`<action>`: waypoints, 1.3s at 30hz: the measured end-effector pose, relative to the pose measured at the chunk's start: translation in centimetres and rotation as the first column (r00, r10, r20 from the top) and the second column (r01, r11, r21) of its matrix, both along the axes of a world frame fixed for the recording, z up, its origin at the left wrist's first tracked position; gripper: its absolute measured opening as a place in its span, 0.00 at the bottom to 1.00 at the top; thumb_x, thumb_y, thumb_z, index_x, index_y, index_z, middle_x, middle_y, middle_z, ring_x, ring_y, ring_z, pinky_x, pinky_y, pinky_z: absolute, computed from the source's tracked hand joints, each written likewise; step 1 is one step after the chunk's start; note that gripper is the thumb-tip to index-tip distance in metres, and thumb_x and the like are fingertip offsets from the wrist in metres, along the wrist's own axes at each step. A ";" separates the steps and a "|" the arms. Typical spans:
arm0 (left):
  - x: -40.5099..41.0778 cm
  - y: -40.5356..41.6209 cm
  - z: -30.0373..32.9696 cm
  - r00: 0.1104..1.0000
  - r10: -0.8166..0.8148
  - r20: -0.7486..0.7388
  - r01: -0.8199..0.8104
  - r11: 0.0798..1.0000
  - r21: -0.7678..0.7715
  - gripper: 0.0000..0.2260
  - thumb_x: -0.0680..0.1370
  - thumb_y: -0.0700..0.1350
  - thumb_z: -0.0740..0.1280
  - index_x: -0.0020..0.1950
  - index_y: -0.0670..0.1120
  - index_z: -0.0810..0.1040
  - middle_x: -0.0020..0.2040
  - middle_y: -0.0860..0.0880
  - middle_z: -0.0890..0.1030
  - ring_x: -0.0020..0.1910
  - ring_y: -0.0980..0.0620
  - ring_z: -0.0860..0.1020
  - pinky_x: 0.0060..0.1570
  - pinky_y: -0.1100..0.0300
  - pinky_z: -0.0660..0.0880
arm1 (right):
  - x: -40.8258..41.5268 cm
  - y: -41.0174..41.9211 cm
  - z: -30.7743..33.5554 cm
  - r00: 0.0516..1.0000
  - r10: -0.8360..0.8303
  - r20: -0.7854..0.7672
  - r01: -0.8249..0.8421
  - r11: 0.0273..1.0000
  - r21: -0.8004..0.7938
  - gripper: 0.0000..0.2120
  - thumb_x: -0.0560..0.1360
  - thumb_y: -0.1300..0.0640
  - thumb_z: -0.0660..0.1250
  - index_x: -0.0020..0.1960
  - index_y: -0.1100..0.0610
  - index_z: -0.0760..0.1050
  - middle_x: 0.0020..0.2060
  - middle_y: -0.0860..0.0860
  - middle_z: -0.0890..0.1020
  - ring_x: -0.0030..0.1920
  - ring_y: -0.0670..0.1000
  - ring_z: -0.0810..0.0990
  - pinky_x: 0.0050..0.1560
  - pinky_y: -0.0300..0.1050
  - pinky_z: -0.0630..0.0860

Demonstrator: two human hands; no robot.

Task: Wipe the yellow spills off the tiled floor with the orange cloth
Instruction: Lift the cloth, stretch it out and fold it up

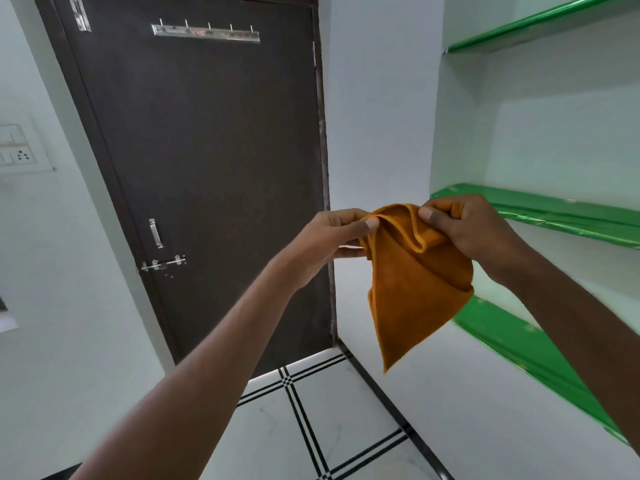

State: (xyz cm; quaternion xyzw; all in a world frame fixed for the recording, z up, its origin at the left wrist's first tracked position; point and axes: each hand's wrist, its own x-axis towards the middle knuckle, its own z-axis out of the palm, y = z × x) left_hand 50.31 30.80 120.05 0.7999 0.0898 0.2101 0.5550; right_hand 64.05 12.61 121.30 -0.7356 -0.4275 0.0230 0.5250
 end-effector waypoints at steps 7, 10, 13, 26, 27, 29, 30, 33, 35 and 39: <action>0.9 -4.7 -4.8 0.983 -0.156 -0.098 0.116 0.937 -0.330 0.24 0.76 0.63 0.64 0.64 0.48 0.78 0.57 0.47 0.83 0.59 0.44 0.82 0.62 0.46 0.78 | -0.7 -1.7 0.6 0.960 0.077 -0.269 -0.048 0.993 0.111 0.09 0.80 0.51 0.68 0.42 0.51 0.82 0.43 0.51 0.85 0.49 0.53 0.82 0.47 0.48 0.79; 0.3 -5.5 -5.1 0.974 -0.201 -0.101 0.157 0.930 -0.333 0.14 0.83 0.50 0.62 0.61 0.43 0.80 0.48 0.49 0.84 0.47 0.50 0.83 0.53 0.54 0.80 | -0.8 -2.3 0.8 0.948 0.123 -0.293 -0.086 0.987 0.135 0.08 0.79 0.51 0.68 0.44 0.52 0.82 0.43 0.51 0.85 0.49 0.52 0.83 0.49 0.49 0.80; -0.5 -5.8 -5.2 0.958 -0.279 -0.070 0.235 0.899 -0.369 0.10 0.83 0.44 0.62 0.56 0.44 0.82 0.47 0.47 0.85 0.45 0.51 0.83 0.54 0.52 0.80 | -0.3 -2.0 1.1 0.890 0.157 -0.428 -0.068 0.974 0.216 0.08 0.79 0.52 0.69 0.45 0.55 0.82 0.39 0.50 0.87 0.45 0.51 0.85 0.42 0.46 0.83; -2.5 -3.9 -4.5 0.997 0.056 -0.062 -0.072 0.950 -0.304 0.11 0.80 0.44 0.69 0.56 0.37 0.82 0.50 0.38 0.85 0.46 0.43 0.86 0.42 0.60 0.83 | -1.9 1.8 -4.5 0.884 -0.433 0.175 0.461 0.869 -0.179 0.18 0.76 0.42 0.71 0.53 0.56 0.82 0.48 0.55 0.86 0.49 0.57 0.85 0.55 0.54 0.81; -2.8 -3.5 -4.4 0.995 0.063 -0.080 -0.085 0.945 -0.317 0.11 0.81 0.43 0.68 0.56 0.36 0.82 0.50 0.38 0.85 0.46 0.43 0.86 0.39 0.60 0.82 | -2.9 1.5 -4.8 0.890 -0.416 0.189 0.438 0.893 -0.100 0.13 0.76 0.44 0.72 0.49 0.54 0.82 0.43 0.53 0.87 0.44 0.55 0.85 0.52 0.54 0.82; -3.2 -3.1 -3.8 0.995 0.045 -0.093 -0.075 0.931 -0.357 0.11 0.82 0.42 0.65 0.57 0.35 0.81 0.51 0.38 0.85 0.45 0.44 0.86 0.34 0.62 0.81 | -4.8 0.8 -5.0 0.949 -0.275 0.156 0.288 0.956 -0.060 0.10 0.75 0.48 0.75 0.43 0.54 0.82 0.35 0.51 0.86 0.35 0.52 0.85 0.44 0.53 0.85; -3.4 -2.9 -3.6 0.995 0.018 -0.097 -0.053 0.928 -0.368 0.11 0.83 0.41 0.64 0.58 0.35 0.80 0.51 0.38 0.85 0.45 0.45 0.86 0.34 0.63 0.80 | -5.9 0.7 -5.2 0.969 -0.200 0.146 0.216 0.971 -0.104 0.09 0.74 0.49 0.76 0.42 0.54 0.82 0.33 0.51 0.85 0.33 0.51 0.85 0.42 0.53 0.85; -3.9 -2.8 -3.1 0.991 -0.038 -0.127 -0.008 0.939 -0.343 0.13 0.84 0.41 0.61 0.60 0.33 0.78 0.53 0.37 0.85 0.48 0.44 0.86 0.37 0.62 0.82 | -7.1 1.4 -6.0 0.961 -0.167 0.222 0.203 0.967 -0.152 0.08 0.71 0.50 0.78 0.43 0.52 0.82 0.35 0.50 0.85 0.37 0.52 0.86 0.44 0.55 0.85; -4.2 -2.9 -3.0 0.989 -0.045 -0.141 -0.005 0.943 -0.334 0.13 0.83 0.40 0.62 0.60 0.32 0.78 0.53 0.36 0.84 0.50 0.42 0.86 0.38 0.61 0.82 | -7.3 2.0 -6.2 0.942 -0.222 0.251 0.255 0.961 -0.109 0.07 0.71 0.51 0.78 0.42 0.52 0.82 0.35 0.50 0.85 0.38 0.53 0.85 0.45 0.56 0.85; -4.6 -2.6 -2.6 0.986 0.038 -0.164 -0.081 0.960 -0.267 0.10 0.81 0.38 0.65 0.58 0.32 0.80 0.51 0.36 0.85 0.44 0.45 0.86 0.31 0.62 0.81 | -7.8 2.2 -5.8 0.959 -0.240 0.151 0.251 0.966 -0.057 0.04 0.75 0.58 0.75 0.42 0.55 0.82 0.34 0.53 0.86 0.34 0.53 0.86 0.43 0.52 0.85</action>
